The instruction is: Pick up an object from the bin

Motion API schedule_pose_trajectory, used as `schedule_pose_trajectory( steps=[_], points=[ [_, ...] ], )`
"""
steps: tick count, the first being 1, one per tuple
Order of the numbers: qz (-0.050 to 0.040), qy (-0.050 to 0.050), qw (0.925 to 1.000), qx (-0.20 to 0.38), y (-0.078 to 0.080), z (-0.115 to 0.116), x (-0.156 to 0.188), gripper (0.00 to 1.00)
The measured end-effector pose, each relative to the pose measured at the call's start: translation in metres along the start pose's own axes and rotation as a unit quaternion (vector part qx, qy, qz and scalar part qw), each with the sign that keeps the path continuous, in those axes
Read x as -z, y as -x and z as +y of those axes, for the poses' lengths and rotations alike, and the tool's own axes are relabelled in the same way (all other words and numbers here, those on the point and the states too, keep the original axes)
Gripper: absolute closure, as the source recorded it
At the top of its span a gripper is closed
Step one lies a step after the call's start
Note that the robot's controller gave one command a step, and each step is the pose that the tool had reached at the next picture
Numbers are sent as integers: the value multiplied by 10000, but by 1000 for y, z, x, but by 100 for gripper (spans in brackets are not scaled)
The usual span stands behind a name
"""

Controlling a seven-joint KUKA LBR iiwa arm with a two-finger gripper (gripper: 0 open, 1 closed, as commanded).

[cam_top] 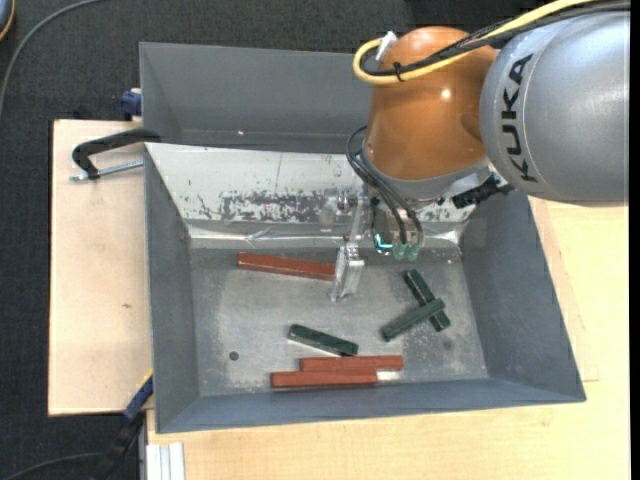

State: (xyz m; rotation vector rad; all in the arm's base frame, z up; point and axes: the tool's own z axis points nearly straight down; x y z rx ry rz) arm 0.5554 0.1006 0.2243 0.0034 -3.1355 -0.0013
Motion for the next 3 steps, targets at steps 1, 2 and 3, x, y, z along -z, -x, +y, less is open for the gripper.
schedule_pose_trajectory(
  steps=[1,2,3],
  points=[
    [-25,0,9985,553,30,19,-156,0],
    [-48,6,9985,550,31,19,-152,100],
    [-110,6,9970,769,32,16,-3,100]
  ],
)
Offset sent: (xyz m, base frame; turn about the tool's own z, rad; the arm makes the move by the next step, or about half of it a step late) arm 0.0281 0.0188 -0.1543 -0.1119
